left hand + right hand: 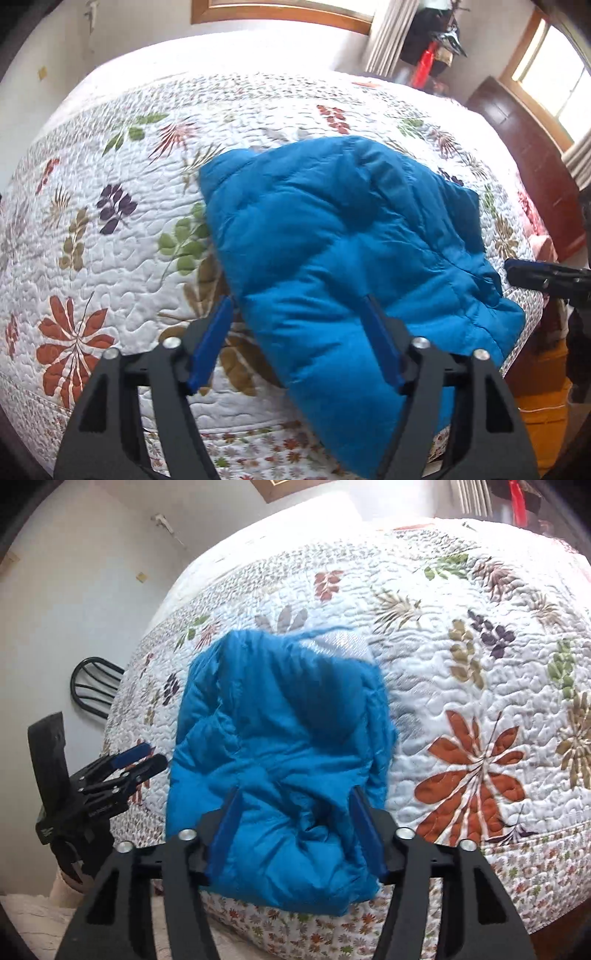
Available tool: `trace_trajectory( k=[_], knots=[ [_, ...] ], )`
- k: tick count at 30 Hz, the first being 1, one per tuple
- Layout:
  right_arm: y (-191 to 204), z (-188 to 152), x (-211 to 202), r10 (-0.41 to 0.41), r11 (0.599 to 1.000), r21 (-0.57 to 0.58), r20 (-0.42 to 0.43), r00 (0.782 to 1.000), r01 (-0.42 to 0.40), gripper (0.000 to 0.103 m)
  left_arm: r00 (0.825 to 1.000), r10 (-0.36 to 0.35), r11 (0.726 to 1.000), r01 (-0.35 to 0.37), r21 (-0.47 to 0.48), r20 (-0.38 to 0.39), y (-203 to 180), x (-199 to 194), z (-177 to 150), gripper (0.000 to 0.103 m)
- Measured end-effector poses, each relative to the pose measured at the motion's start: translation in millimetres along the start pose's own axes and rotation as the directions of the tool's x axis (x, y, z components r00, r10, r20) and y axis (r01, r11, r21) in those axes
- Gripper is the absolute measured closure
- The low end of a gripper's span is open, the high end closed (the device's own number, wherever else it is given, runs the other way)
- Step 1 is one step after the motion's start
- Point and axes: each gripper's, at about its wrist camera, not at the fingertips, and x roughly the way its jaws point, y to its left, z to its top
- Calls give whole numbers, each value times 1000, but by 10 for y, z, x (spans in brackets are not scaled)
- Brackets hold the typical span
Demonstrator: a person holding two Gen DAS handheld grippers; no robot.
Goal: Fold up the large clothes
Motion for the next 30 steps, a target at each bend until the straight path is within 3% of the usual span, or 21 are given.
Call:
trace_trajectory(
  k=[2,5,9,13,14,17,19,21,24,25,28,30],
  knots=[
    [-103,59,136,26,1000,11,-29,999,-26,20,999,-16,999,14,-50,-37,166,106,-11,29],
    [-400,122,415,154,984,110,-101,983,-143,20,984,-146,980,130,-151,-103,388,305,-83,28],
    [-606,109,695,297,943,197,-132,946,-268,16,930,-355,907,318,-275,-98,568,532,-171,24],
    [-750,82,897,398,896,270,-139,907,-352,12,858,-505,828,450,-335,-95,561,758,-228,24],
    [-768,77,930,412,889,280,-141,900,-363,12,847,-524,817,469,-335,-93,525,794,-235,21],
    [-780,39,1017,462,864,297,-145,875,-407,12,833,-545,810,493,-317,-96,421,850,-211,19],
    [-779,15,1058,503,839,316,-137,853,-443,22,828,-554,807,509,-298,-86,369,822,-189,25],
    [-736,25,1027,513,838,293,-131,848,-461,33,831,-551,815,514,-268,-82,344,766,-174,38],
    [-641,36,903,530,833,251,-112,841,-492,49,809,-585,791,553,-262,-57,364,672,-145,52],
    [-607,44,859,535,832,239,-102,839,-501,52,805,-592,786,565,-250,-41,355,617,-136,53],
    [-490,81,721,546,826,214,-72,835,-522,57,816,-578,799,567,-202,2,318,442,-85,56],
    [-360,151,587,557,821,181,-40,830,-542,58,814,-579,796,576,-186,40,344,315,-12,57]
  ],
)
